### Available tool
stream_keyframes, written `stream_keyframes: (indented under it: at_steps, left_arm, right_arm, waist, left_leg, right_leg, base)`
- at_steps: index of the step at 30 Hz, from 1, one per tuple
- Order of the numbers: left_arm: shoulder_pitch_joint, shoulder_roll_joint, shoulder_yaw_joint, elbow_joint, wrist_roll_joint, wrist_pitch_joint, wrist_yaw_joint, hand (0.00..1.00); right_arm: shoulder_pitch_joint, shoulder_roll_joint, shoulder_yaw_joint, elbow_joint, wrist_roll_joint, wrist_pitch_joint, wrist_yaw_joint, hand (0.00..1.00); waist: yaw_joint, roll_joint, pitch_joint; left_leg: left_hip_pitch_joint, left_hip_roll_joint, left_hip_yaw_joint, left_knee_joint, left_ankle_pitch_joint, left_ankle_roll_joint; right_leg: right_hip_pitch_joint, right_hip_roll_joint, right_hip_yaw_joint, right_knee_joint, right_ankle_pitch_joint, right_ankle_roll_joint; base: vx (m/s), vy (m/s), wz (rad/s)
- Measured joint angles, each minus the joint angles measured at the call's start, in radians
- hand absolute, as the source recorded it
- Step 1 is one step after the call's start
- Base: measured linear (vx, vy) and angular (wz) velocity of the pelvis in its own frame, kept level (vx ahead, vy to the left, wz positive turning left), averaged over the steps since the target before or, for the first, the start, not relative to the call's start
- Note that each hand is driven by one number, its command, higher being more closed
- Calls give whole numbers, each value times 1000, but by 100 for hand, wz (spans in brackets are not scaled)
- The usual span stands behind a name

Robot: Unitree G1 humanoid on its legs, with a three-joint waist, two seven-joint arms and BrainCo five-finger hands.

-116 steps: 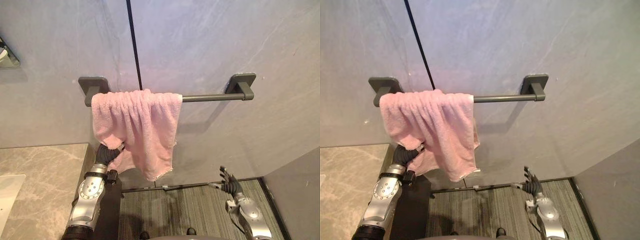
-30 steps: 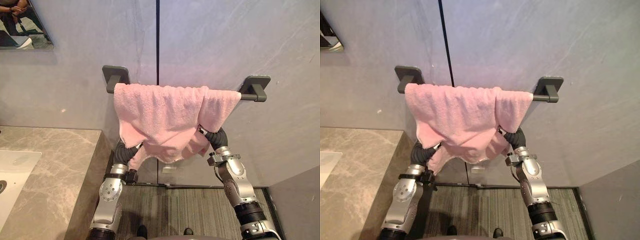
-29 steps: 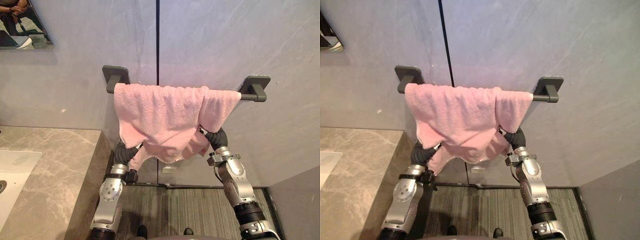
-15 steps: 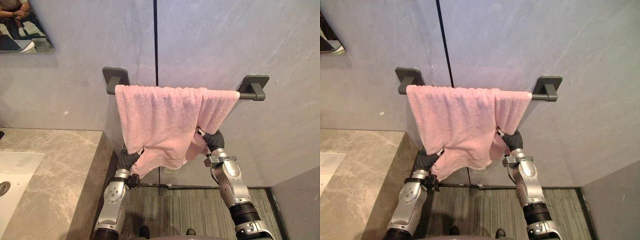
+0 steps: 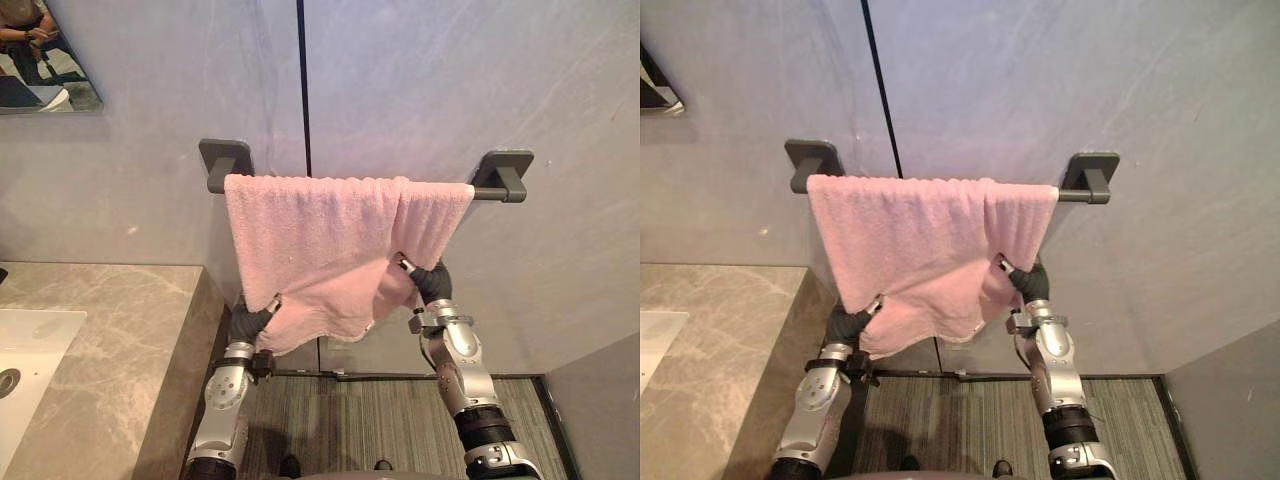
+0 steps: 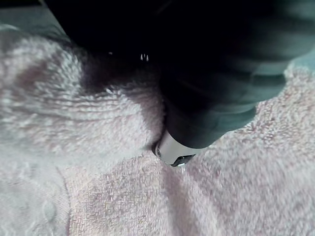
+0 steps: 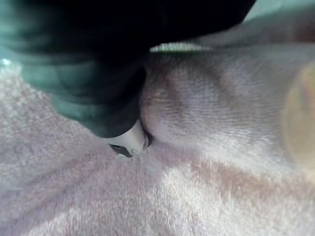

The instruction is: Organize washtable

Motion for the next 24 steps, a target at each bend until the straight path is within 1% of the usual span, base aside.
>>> stream_keyframes:
  at_steps: [2,5,6,8,10,13,17,19,21,22,24]
  left_arm:
    - [6,0,0,0,1,3,13,0]
    - [15,0,1,0,3,11,16,0]
    - [31,0,2,2,8,21,18,0]
    - [49,0,11,10,8,25,19,0]
    - [66,0,17,16,4,30,22,0]
    - [79,-1,24,16,-35,30,36,0]
    - [90,-1,83,15,-52,31,49,0]
    - [89,-3,102,11,-69,31,62,0]
    - [105,-26,141,-30,-73,31,65,0]
    - [121,-44,165,-82,-80,31,74,0]
    - [136,-52,176,-171,-93,30,83,0]
  right_arm:
    - [15,0,-2,0,-4,5,-4,0]
    - [64,0,-5,14,-21,28,-24,0]
    - [90,0,-9,33,-28,44,-39,0]
    - [113,-1,-12,39,-29,50,-43,0]
    - [131,1,-20,39,-29,54,-44,0]
    - [146,1,-43,34,-29,54,-56,0]
    - [179,11,-90,32,-29,54,-86,0]
    - [208,21,-115,-1,-27,54,-97,0]
    - [238,34,-137,-74,-27,54,-111,0]
    - [246,41,-156,-121,-28,54,-121,0]
    - [254,41,-187,-194,-28,52,-135,0]
  waist:
    - [0,-2,2]
    - [0,-4,4]
    - [-1,-3,5]
    - [-5,-2,7]
    - [-9,-1,10]
    - [-10,-1,10]
    - [-11,0,11]
    - [-10,2,12]
    - [-9,5,14]
    - [-11,7,15]
    - [-10,9,17]
  left_leg:
    - [7,3,4,0,-2,-3]
    - [6,6,7,0,-3,-4]
    - [6,6,10,0,-4,-5]
    - [6,6,14,0,-5,-6]
    - [6,8,19,1,-6,-6]
    - [6,10,22,1,-6,-7]
    - [8,12,22,1,-6,-7]
    - [10,17,22,1,-6,-7]
    - [12,12,23,1,-7,-8]
    - [14,12,25,1,-8,-9]
    - [20,13,25,1,-10,-9]
  right_leg:
    - [8,2,0,-5,2,-1]
    - [5,5,3,-5,2,-1]
    - [4,5,6,-5,2,-1]
    - [1,6,10,-5,2,-1]
    - [-1,7,15,-5,3,-2]
    - [-3,9,20,-5,5,-4]
    - [-3,10,22,-5,7,-5]
    - [-1,10,27,-5,7,-5]
    - [0,10,26,-5,7,-5]
    - [1,10,27,-5,7,-5]
    - [6,10,29,-5,6,-5]
  base:
    - [-15,-13,-3]
    - [-25,-20,-4]
    - [-24,-16,-5]
    - [-17,-9,-8]
    - [-21,-11,-8]
    - [-31,-17,-5]
    - [-31,-16,-2]
    - [-36,-17,0]
    - [-15,-2,-2]
    - [-25,-8,-5]
    - [-24,-13,-4]
